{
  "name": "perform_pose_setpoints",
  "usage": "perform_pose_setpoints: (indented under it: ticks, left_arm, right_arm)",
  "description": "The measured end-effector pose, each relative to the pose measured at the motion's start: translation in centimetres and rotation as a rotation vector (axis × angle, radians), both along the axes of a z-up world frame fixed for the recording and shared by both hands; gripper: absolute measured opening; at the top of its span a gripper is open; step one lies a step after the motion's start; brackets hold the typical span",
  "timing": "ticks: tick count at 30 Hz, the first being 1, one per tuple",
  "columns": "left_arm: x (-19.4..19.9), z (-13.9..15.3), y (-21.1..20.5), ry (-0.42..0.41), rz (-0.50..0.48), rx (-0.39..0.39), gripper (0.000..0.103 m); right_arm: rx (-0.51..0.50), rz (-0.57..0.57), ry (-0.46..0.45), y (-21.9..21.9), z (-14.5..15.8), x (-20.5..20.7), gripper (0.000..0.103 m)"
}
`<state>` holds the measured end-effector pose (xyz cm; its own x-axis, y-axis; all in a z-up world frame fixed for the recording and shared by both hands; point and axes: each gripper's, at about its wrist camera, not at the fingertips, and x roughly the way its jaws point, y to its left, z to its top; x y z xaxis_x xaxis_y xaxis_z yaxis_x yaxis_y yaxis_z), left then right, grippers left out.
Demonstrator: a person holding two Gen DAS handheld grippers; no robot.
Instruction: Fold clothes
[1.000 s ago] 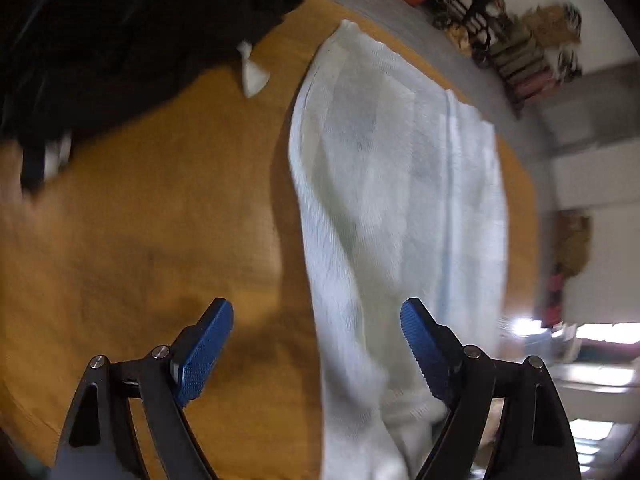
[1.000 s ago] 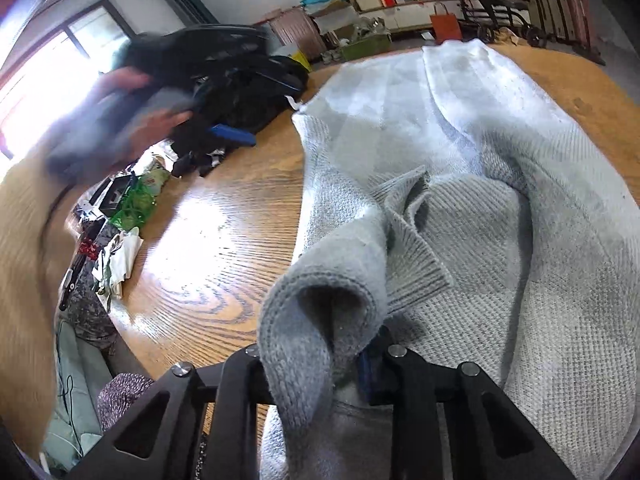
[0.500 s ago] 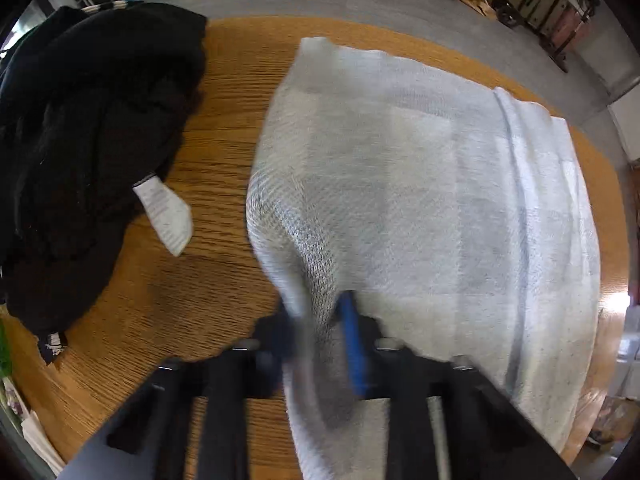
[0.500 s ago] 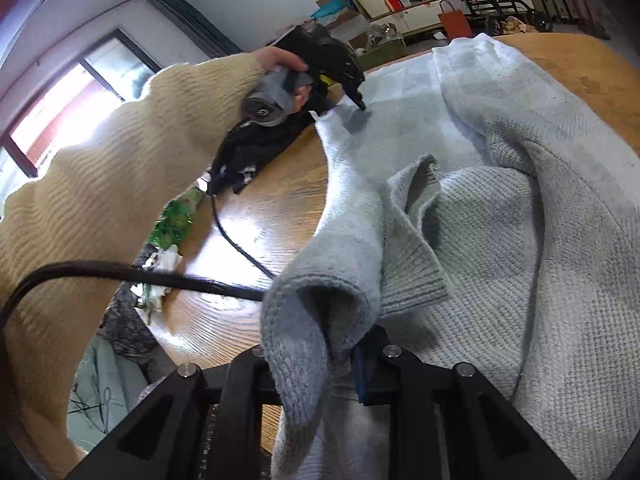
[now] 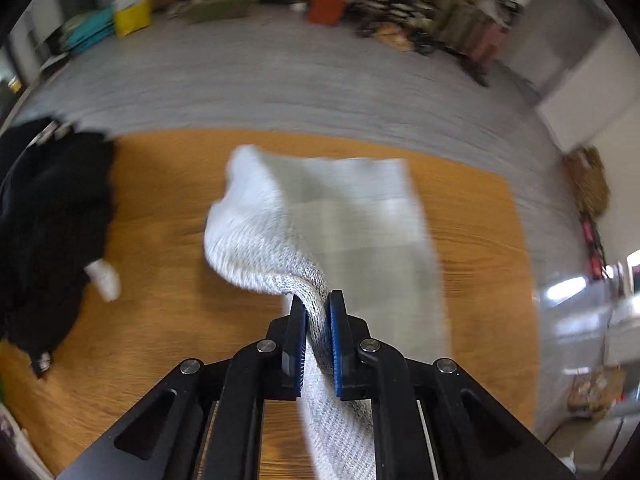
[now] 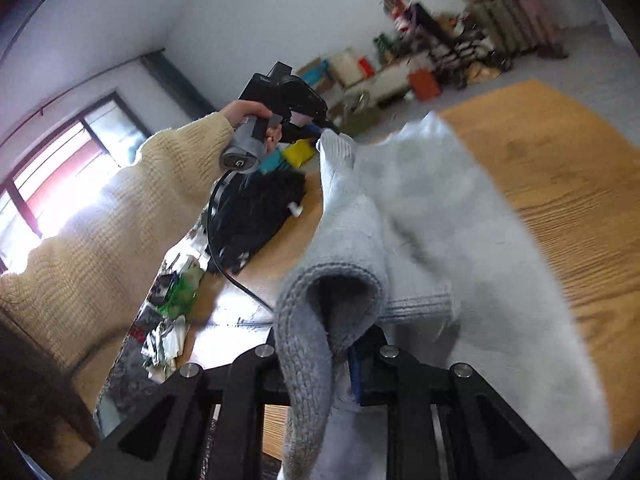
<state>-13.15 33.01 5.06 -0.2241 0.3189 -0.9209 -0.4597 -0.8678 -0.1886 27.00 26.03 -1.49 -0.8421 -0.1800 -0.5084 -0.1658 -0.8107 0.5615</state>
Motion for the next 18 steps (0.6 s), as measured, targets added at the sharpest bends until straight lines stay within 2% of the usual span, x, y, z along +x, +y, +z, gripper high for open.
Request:
perform_pose_setpoints:
  ticks: [3, 5, 7, 10, 13, 16, 17, 18]
  left_arm:
    - [2.5, 0.1, 5.2, 0.016, -0.088, -0.008, 0.011]
    - [3.9, -1.8, 8.5, -0.016, -0.117, -0.018, 0.01]
    - [4.2, -4.3, 12.0, -0.041, -0.137, -0.058, 0.01]
    - [5.2, -7.4, 13.7, -0.054, -0.135, -0.125, 0.011]
    - [4.9, -9.8, 13.7, -0.096, -0.112, -0.141, 0.013]
    - [3.9, -10.8, 12.2, -0.221, -0.086, -0.045, 0.025]
    - [3.5, -10.3, 11.5, -0.269, -0.082, 0.026, 0.028]
    - [3.1, -9.7, 10.8, -0.315, -0.078, 0.102, 0.036]
  right_arm:
    - [0.001, -0.082, -0.028, 1.7, -0.7, 2.9, 0.02]
    - [-0.052, -0.139, -0.071, 3.2, -2.4, 4.4, 0.019]
    - [-0.063, -0.178, -0.115, 4.2, -3.9, 5.3, 0.019]
    - [-0.121, -0.203, -0.139, 6.0, -5.5, 5.8, 0.019]
    - [-0.164, -0.209, -0.162, 7.5, -7.1, 5.3, 0.021]
    - [-0.183, -0.198, -0.194, 8.1, -8.5, 4.8, 0.023]
    - [-0.188, -0.195, -0.2, 8.2, -8.9, 4.7, 0.023]
    - [-0.198, -0.19, -0.198, 8.3, -9.2, 4.6, 0.024]
